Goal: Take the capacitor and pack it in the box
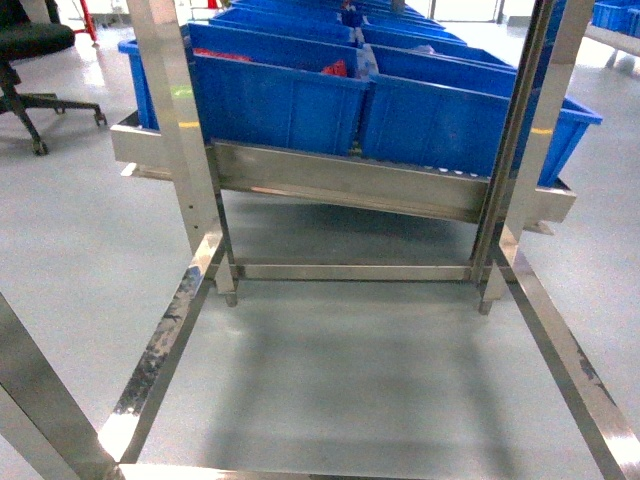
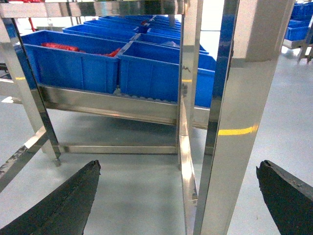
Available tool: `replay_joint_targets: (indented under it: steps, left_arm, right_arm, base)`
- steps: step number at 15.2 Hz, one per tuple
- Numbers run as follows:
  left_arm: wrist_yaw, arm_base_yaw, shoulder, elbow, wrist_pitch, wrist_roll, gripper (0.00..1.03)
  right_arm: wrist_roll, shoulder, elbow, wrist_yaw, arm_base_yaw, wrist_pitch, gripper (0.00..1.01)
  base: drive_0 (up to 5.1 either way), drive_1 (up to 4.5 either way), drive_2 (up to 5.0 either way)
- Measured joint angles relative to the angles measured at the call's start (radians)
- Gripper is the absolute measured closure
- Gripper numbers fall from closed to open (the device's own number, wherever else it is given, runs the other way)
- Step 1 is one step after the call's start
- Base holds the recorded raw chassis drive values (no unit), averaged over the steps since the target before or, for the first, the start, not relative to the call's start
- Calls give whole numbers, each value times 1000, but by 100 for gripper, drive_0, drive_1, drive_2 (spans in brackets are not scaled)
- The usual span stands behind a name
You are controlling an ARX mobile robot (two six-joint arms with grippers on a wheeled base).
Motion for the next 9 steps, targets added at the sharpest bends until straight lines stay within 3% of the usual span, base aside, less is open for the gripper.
replay_joint_targets:
  steps: [9]
  left_arm:
    - [0, 0, 0, 0, 0, 0, 5]
  right_arm:
    - [0, 0, 0, 0, 0, 0, 3]
  base:
    - [0, 0, 0]
